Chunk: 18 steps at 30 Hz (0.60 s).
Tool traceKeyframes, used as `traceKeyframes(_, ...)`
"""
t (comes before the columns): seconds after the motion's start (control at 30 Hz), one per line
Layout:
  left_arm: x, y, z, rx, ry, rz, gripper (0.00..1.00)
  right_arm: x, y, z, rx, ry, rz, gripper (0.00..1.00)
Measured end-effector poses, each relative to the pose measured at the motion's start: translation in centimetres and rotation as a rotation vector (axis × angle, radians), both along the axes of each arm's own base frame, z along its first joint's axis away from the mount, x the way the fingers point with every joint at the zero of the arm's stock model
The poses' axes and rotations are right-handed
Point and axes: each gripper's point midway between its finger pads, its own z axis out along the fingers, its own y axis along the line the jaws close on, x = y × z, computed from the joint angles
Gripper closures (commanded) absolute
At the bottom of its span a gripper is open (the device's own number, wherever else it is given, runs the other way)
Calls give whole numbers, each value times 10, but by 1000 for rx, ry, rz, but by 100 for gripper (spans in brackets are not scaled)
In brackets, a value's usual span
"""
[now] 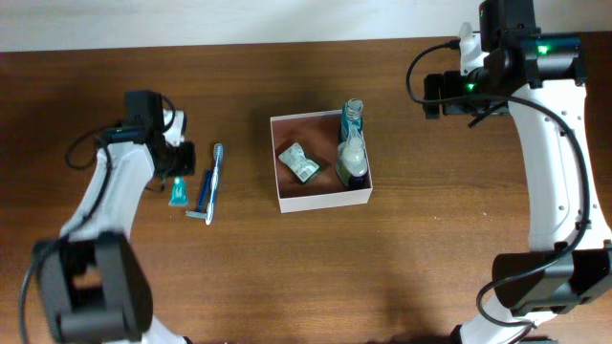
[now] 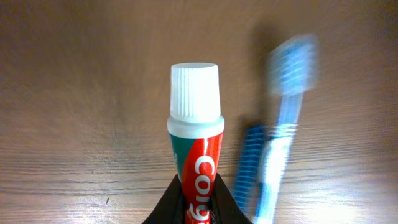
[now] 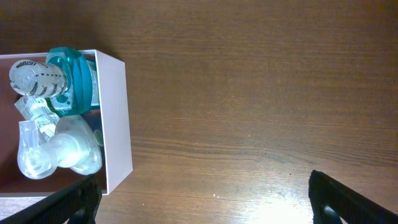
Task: Pack container
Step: 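Close the left gripper on the toothpaste tube and lift it, then carry the toothpaste tube over the box and lower it inside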
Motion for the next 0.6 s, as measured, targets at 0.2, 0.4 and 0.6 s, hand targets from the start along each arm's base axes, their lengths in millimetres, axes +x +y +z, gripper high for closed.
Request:
traceKeyframes(0.2,11,-66,92,-164,-270,-62,95,0,0,0,0,0,-1,2)
traceKeyframes(0.4,14,-163,143,-357,-427,-172,96,0,0,0,0,0,-1,1)
traceKeyframes(0.6,-2,-242,161,-493,-459,-209,99,0,0,0,0,0,0,2)
